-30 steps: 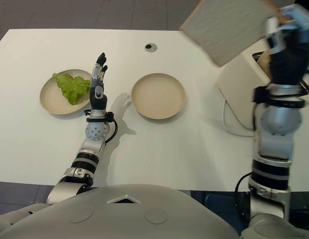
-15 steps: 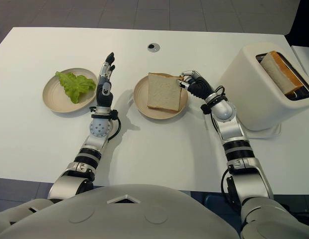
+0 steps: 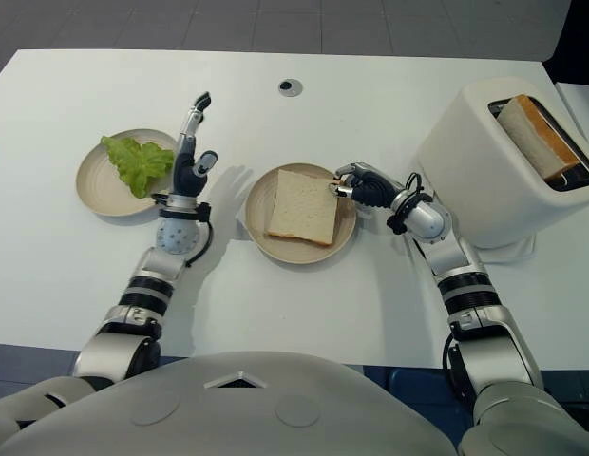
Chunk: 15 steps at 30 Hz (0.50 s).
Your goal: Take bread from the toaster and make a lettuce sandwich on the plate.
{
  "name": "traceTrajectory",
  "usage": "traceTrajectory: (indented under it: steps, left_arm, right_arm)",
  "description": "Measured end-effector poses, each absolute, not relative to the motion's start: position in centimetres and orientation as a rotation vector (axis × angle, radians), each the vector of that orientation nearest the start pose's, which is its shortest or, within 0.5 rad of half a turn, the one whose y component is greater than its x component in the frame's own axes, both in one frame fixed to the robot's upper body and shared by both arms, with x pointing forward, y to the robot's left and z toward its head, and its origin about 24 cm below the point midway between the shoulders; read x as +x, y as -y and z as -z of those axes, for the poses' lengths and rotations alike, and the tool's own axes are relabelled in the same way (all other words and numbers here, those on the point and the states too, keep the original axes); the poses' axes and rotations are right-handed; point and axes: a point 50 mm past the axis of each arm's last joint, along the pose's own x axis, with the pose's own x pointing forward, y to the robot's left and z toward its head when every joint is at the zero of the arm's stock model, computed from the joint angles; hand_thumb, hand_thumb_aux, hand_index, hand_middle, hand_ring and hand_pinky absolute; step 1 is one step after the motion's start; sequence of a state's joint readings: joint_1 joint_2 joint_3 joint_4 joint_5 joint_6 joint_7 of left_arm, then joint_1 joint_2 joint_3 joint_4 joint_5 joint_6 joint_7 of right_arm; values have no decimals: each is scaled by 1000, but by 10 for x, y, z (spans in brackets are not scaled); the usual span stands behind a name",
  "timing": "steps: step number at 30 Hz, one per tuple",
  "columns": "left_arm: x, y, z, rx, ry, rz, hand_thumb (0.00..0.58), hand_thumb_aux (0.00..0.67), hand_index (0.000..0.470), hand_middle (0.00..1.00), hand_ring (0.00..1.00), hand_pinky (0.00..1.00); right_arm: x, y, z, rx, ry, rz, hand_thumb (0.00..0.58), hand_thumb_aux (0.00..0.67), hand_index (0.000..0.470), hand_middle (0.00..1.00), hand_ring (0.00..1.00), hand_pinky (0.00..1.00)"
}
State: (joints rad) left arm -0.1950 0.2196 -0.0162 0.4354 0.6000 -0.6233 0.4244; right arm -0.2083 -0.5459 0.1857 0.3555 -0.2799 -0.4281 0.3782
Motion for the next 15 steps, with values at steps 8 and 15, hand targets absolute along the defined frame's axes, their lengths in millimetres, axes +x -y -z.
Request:
traceTrajectory:
  steps: [8,15]
  left_arm:
    - [258,-291,-60,1453,75,-271,0,0,0,0,0,0]
    - [266,-297,-26,1492,-135,-48,512,441,310,0,0,0]
  right_arm:
    - [253,177,-83,-988,263,-659,0,0,0,35,35,35]
    - [228,155,-115,-960,402,-646,0,0,0,35,35,35]
